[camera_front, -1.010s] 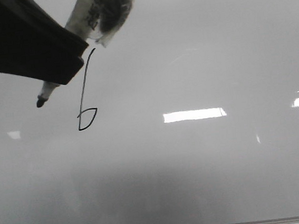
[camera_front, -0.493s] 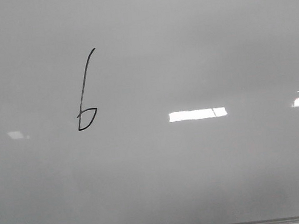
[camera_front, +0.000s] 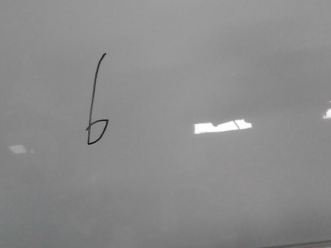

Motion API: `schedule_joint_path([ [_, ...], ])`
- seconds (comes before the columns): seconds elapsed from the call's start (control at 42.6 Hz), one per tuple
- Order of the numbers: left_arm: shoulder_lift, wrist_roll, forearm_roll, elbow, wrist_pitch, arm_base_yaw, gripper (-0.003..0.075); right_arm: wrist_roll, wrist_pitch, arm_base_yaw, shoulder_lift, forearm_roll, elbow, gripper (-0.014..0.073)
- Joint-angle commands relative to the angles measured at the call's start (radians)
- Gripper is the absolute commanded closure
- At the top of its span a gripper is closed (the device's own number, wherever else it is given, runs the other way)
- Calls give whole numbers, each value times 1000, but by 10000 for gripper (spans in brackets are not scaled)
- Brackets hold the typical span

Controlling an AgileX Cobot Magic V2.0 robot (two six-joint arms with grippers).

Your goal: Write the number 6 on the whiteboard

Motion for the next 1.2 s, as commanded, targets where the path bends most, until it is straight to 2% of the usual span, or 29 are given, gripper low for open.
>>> schedule_joint_path([
  [0.0,48,-7,-15,-29,-128,-41,740,3,-59,-6,-2,24,-27,394],
  [0.164,132,-7,-13,-30,-206,-60,736,3,-54,-6,-2,24,-27,394],
  [0.235,147,-7,-13,-32,-210,-60,710,3,-50,-6,-2,24,-27,394],
  [0.47,149,-7,-13,-32,-215,-60,498,3,-49,-6,-2,24,-27,394],
  [0.658,149,-7,-13,-32,-215,-60,391,3,-49,-6,-2,24,-27,394],
  [0.799,144,-7,-13,-32,-209,-60,220,3,-49,-6,-2,24,-27,394],
  [0.869,134,-7,-13,-32,-207,-60,162,3,-49,-6,-2,24,-27,394],
  [1.033,94,-7,-13,-32,-178,-60,153,3,-51,-6,-2,24,-27,394],
  [1.174,-14,-7,-13,-29,-98,-60,162,3,-75,-6,-2,24,-27,394],
])
